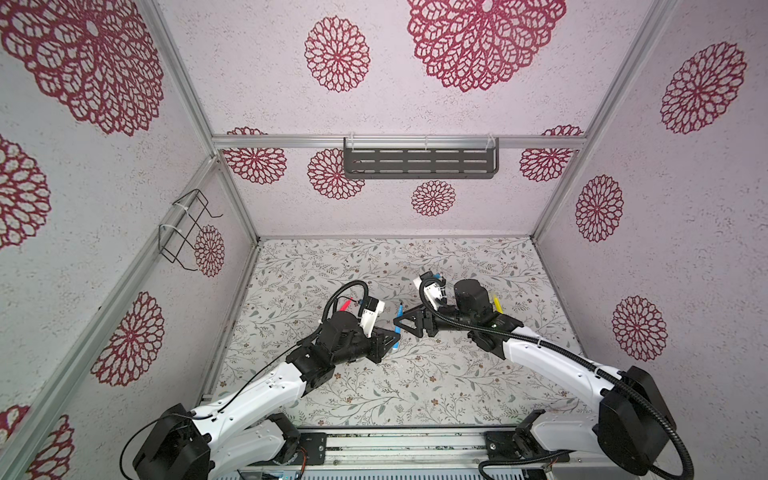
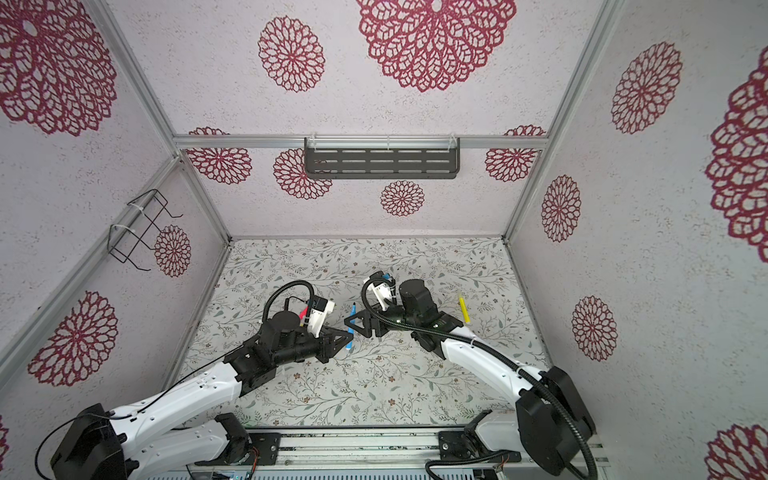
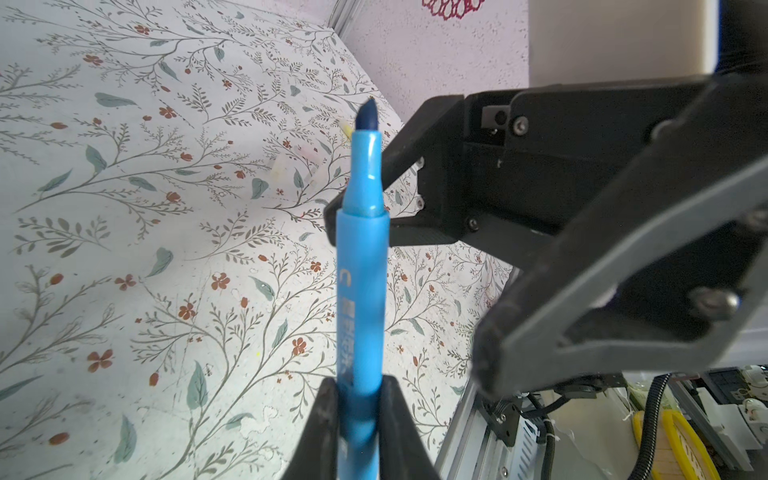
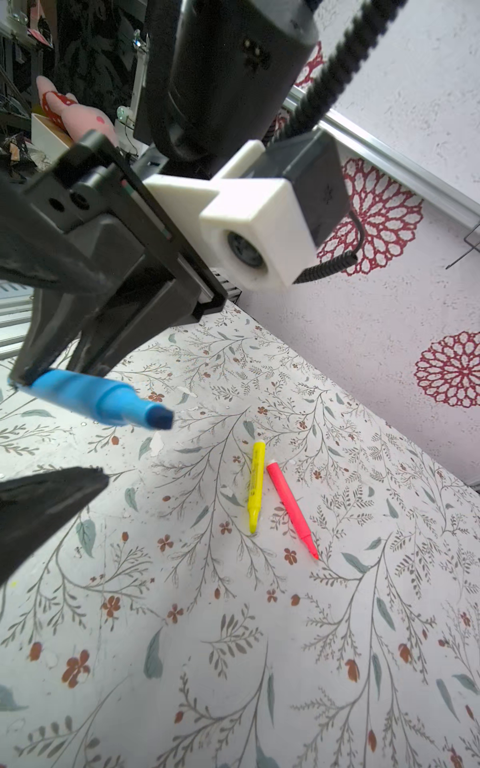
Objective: Insert the pens into the pen caps
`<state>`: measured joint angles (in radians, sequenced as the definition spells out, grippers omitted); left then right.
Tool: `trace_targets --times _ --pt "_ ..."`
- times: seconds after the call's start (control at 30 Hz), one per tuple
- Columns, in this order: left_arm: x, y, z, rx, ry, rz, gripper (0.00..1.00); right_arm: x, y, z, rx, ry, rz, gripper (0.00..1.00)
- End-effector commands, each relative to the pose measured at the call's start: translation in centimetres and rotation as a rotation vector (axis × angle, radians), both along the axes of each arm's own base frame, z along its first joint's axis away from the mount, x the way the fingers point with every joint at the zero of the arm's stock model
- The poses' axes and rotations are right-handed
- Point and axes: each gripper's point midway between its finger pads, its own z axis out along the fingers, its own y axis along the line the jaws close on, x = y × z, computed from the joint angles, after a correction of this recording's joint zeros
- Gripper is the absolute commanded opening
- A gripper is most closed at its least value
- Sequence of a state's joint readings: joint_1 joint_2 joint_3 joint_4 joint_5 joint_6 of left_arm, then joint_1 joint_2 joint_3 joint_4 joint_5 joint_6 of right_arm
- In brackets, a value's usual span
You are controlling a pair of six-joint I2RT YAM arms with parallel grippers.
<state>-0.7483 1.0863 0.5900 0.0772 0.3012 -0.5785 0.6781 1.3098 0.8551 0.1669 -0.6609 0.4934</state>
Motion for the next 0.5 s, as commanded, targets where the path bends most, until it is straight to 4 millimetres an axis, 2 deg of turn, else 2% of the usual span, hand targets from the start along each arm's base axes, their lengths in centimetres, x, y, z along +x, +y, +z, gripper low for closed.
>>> trace_targets --times 0.0,0.1,0.3,0.47 --pt "-0.18 -0.21 1.36 -0.051 -0.031 -0.004 0.11 0.02 0.99 2.27 0.066 -0.033 0.026 0.66" --pt "-0.21 -0.16 1.32 -0.056 -0.032 -0.002 0.11 0.01 1.29 2.28 0.068 -0.030 0.031 0.62" --pt "-0.20 -0.18 1.34 -0.061 -0.035 -0.003 0.11 -0.08 1.60 2.12 0.069 -0.021 0.034 0.38" --pt "-0.04 -0.18 1.29 -0.064 -0.038 0.005 0.11 -0.21 1.75 2.09 0.077 -0.015 0.037 0.25"
